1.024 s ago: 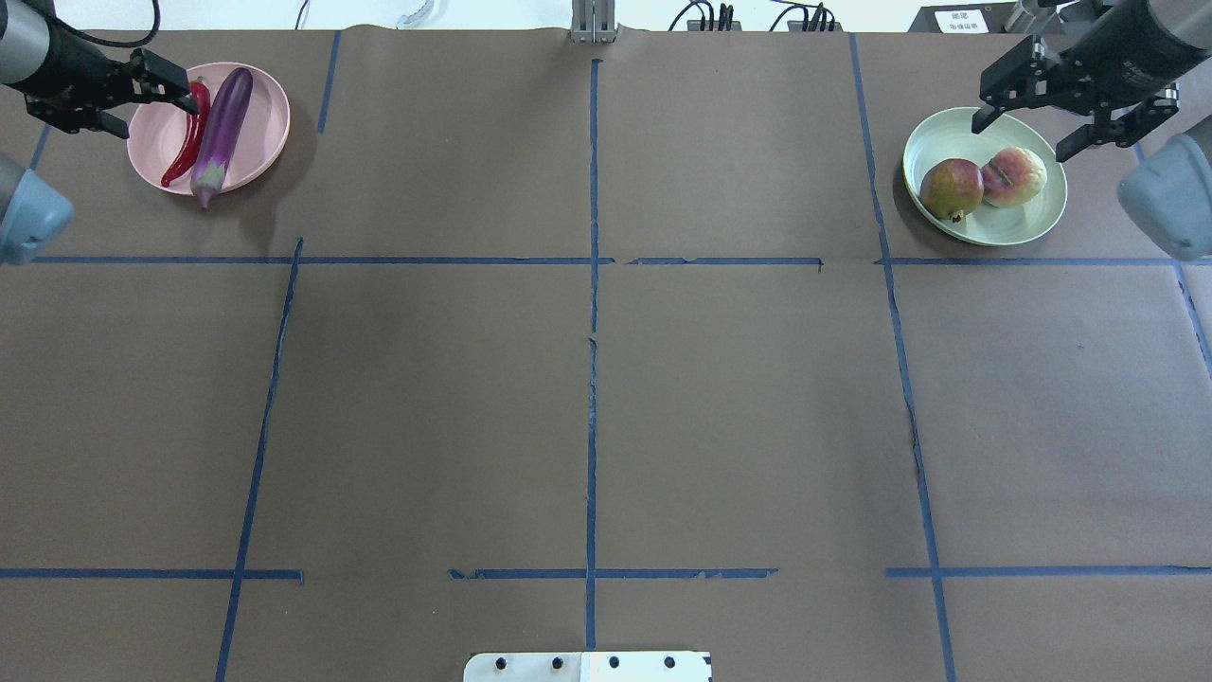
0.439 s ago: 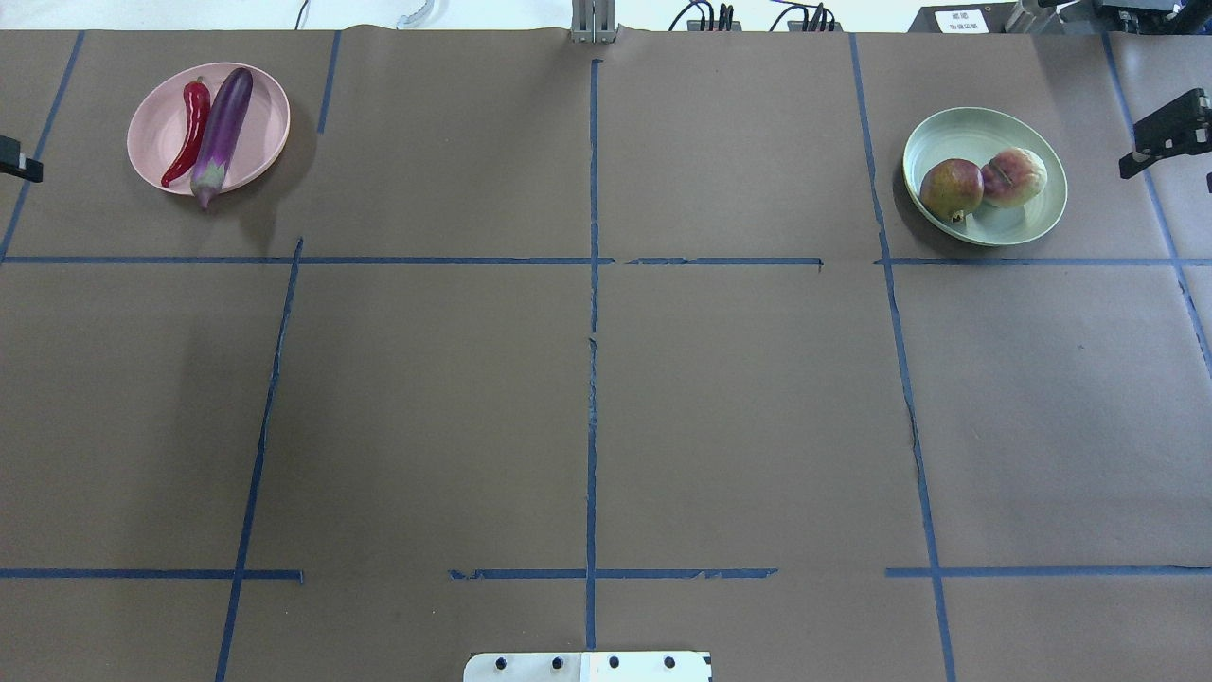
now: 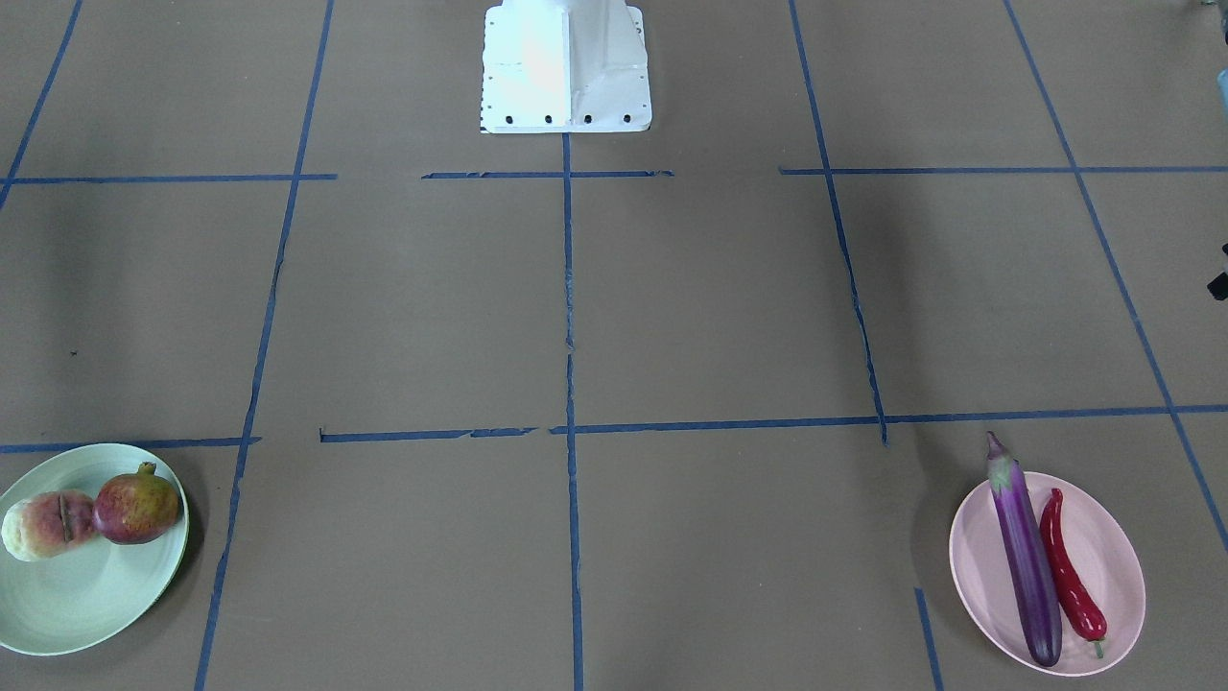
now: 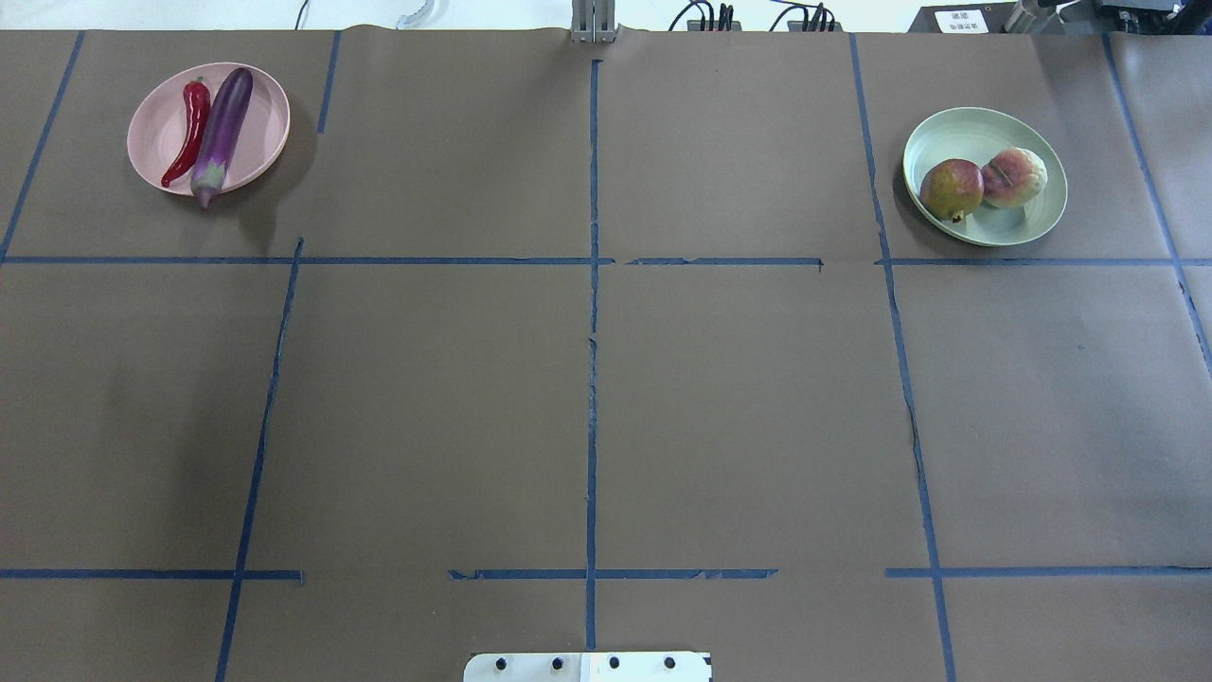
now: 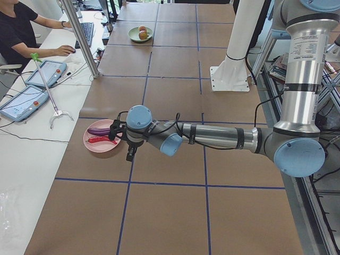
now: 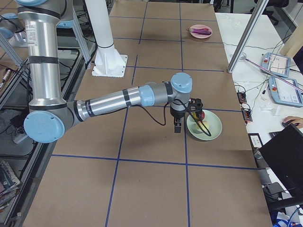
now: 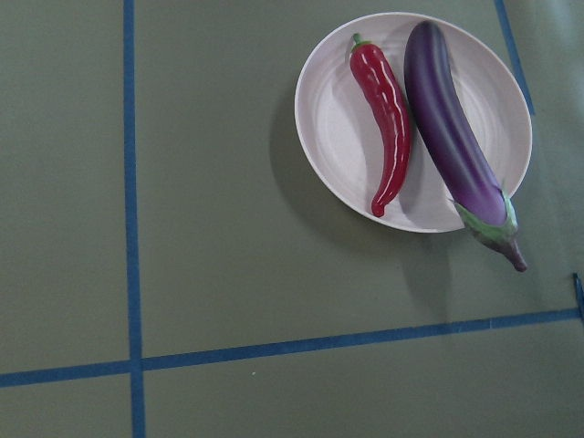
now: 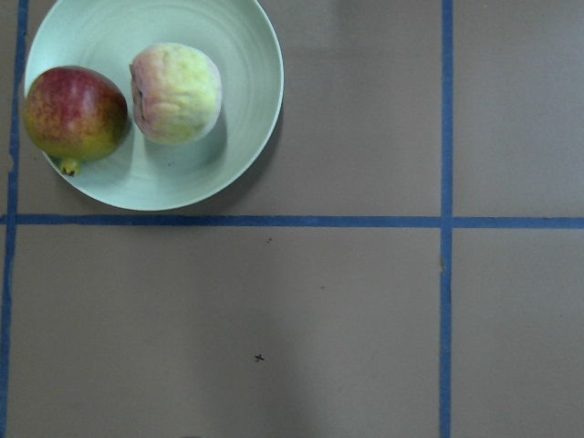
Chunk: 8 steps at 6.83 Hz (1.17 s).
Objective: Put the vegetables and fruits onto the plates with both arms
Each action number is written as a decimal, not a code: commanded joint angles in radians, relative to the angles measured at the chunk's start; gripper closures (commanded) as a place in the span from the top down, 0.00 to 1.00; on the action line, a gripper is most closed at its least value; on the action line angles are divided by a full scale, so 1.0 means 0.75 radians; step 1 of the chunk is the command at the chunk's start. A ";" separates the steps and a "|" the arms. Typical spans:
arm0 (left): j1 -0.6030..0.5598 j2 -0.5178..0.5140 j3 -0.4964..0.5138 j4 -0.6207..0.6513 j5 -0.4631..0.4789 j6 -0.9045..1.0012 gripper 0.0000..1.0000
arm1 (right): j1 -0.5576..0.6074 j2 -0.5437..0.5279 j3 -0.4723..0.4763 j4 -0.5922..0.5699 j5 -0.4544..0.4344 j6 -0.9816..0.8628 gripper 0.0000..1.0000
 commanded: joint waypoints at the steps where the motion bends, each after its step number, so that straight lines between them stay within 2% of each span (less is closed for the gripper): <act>1: -0.044 0.014 -0.157 0.500 -0.016 0.280 1.00 | 0.060 -0.096 0.003 -0.001 0.007 -0.181 1.00; 2: -0.109 0.012 -0.286 0.771 0.004 0.439 1.00 | 0.064 -0.113 0.014 -0.001 0.007 -0.190 1.00; 3: -0.134 0.022 -0.366 0.903 0.006 0.481 1.00 | 0.064 -0.131 0.016 -0.001 0.007 -0.192 1.00; 4: -0.134 0.091 -0.412 0.914 0.008 0.484 1.00 | 0.064 -0.161 0.020 0.001 0.007 -0.200 1.00; 6: -0.138 0.193 -0.420 0.906 0.008 0.486 1.00 | 0.064 -0.231 0.024 0.007 0.003 -0.314 1.00; 7: -0.134 0.271 -0.467 0.906 0.006 0.486 1.00 | 0.064 -0.227 0.062 0.001 0.001 -0.301 1.00; 8: -0.136 0.292 -0.461 0.902 -0.018 0.488 1.00 | 0.064 -0.221 0.067 0.001 0.001 -0.298 1.00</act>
